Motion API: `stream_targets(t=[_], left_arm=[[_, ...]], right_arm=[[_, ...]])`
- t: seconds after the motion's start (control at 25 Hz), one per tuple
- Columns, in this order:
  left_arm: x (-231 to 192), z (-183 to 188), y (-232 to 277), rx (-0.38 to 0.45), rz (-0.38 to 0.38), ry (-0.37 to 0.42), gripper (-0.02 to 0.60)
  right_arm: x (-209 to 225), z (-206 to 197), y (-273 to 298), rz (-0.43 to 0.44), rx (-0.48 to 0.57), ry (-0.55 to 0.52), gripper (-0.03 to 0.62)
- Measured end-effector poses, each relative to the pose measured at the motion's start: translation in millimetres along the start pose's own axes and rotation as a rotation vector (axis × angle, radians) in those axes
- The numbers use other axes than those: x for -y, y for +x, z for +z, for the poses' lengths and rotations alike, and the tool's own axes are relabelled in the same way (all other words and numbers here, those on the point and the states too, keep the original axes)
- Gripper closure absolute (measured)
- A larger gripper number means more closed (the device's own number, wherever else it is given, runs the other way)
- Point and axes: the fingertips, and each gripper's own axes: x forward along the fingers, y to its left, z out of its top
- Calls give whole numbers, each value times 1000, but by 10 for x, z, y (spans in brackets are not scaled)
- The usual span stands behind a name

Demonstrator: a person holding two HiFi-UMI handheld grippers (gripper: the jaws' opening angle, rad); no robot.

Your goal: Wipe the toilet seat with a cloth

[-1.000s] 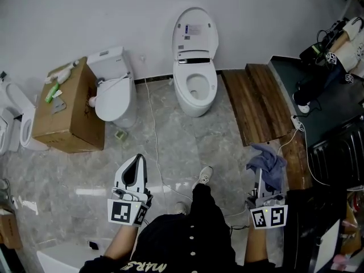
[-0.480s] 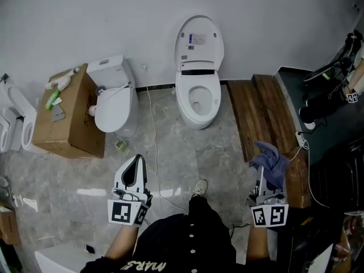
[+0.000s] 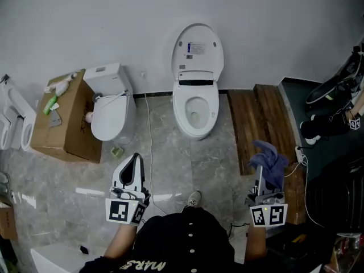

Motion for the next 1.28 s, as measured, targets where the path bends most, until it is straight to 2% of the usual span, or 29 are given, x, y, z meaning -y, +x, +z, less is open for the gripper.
stream_targets(t=[0.32, 0.56, 0.76, 1.04, 1.28], left_arm=[[190, -57, 526, 39, 19, -2, 571], [190, -191, 711, 2, 25, 1, 571], [47, -413, 920, -55, 31, -1, 571], [-190, -375, 1603, -16, 0, -13, 571], [-480, -362, 2257, -33, -10, -16, 571]], right_arm=[[468, -131, 383, 12, 0, 11, 497], [583, -246, 575, 19, -15, 20, 497], [602, -367, 817, 21, -39, 0, 497], [631, -389, 1369, 5, -32, -53, 497], [699, -452, 1961, -21, -33, -65, 497]])
